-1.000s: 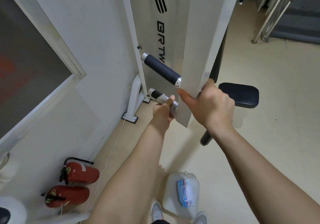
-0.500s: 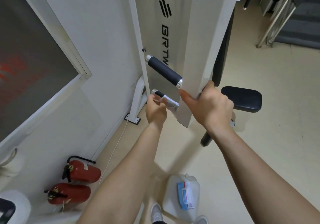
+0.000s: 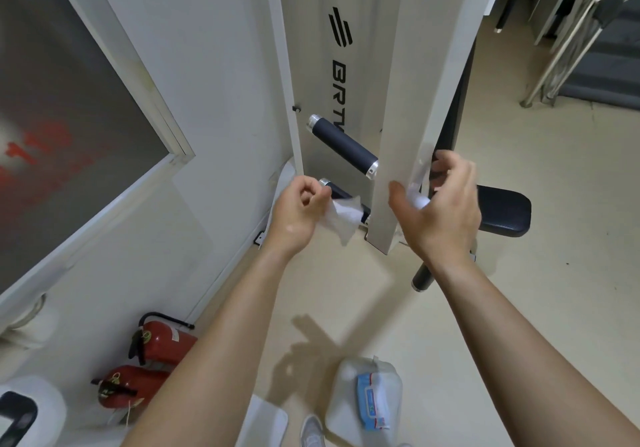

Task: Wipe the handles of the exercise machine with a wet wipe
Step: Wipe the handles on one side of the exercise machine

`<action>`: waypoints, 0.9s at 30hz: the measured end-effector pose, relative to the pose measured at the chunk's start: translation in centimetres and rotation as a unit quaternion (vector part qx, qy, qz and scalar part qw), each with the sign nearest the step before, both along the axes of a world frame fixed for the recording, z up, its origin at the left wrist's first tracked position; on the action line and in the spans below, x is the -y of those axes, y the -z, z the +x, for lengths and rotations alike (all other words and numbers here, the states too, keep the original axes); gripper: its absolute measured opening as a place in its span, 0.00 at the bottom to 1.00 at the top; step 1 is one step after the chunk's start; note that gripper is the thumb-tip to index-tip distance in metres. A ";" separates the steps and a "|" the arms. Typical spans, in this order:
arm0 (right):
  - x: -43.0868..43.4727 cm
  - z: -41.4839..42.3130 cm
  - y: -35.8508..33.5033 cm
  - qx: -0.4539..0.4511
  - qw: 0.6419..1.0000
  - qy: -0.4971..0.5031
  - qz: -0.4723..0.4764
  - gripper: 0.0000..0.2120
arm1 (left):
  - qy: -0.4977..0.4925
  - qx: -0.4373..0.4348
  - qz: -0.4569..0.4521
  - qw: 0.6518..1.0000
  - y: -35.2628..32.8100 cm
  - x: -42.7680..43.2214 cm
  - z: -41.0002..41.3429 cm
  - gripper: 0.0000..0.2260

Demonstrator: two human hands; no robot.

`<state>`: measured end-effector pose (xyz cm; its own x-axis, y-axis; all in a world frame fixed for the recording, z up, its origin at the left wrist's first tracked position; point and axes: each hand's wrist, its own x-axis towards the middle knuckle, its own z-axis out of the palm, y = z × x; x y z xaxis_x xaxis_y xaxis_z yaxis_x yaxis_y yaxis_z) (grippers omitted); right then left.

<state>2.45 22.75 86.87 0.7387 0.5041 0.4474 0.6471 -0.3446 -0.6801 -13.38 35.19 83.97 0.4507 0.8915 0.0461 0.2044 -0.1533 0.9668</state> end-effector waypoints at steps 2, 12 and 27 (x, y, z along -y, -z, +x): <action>0.8 -0.3 0.3 0.062 0.992 -0.029 0.110 0.23 | 0.043 0.021 -0.004 0.999 -2.2 -0.3 -1.8 0.09; -1.0 -10.4 -0.6 -0.366 0.839 -0.398 0.056 0.24 | 0.317 0.010 -0.081 0.945 -9.0 -1.7 -6.6 0.15; -3.6 -10.6 0.9 -0.508 0.812 -0.263 0.118 0.05 | 0.207 -0.055 0.013 0.977 -12.7 -9.9 -1.8 0.24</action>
<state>-8.19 26.40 85.94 0.4980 0.8577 -0.1276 -0.2728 0.0153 -0.9619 -15.23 45.08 96.70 0.7764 0.6303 -0.0016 0.2209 -0.2697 0.9373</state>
